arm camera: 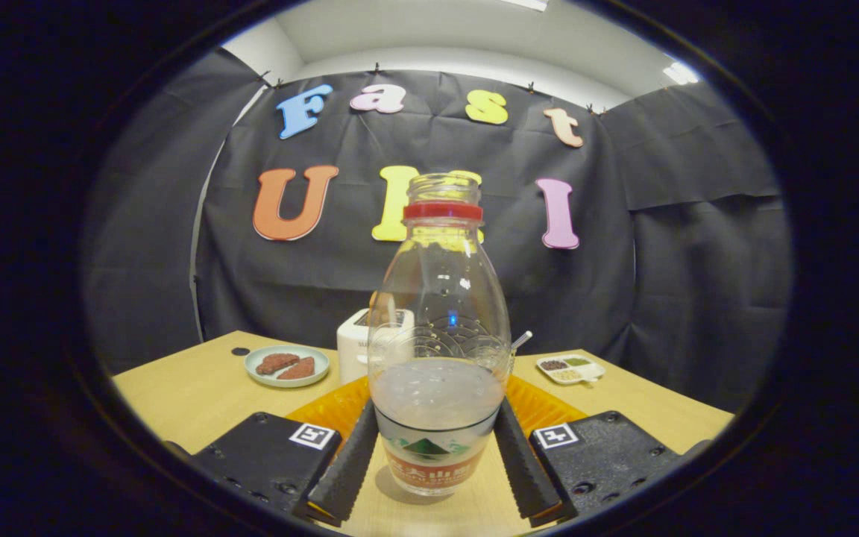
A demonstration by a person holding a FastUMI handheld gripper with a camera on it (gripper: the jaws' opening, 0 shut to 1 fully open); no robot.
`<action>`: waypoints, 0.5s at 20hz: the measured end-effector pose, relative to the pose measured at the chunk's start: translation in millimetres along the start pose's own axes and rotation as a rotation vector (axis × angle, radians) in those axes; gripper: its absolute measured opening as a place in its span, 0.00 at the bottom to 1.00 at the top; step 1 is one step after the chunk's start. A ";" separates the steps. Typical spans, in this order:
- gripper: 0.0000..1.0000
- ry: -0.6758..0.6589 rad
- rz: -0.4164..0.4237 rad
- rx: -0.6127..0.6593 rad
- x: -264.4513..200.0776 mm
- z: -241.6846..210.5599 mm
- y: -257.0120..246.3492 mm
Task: Take the bottle from table, then pour the juice into the cup, finally place the bottle on the coaster
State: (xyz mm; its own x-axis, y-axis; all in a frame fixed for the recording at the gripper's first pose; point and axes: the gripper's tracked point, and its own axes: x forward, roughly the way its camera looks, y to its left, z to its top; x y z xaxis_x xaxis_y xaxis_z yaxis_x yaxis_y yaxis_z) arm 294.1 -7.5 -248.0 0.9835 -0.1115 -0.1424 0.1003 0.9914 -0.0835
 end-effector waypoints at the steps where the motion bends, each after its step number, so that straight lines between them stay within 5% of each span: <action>1: 0.82 0.018 0.015 0.013 4.8 -8.7 2.7; 10: 0.82 0.090 0.019 -0.001 31.6 -62.2 8.4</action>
State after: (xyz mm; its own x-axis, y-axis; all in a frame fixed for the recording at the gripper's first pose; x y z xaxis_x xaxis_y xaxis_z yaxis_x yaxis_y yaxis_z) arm 316.7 -6.9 -314.6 0.9679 -0.0982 -0.2315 0.0816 0.9934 -0.0806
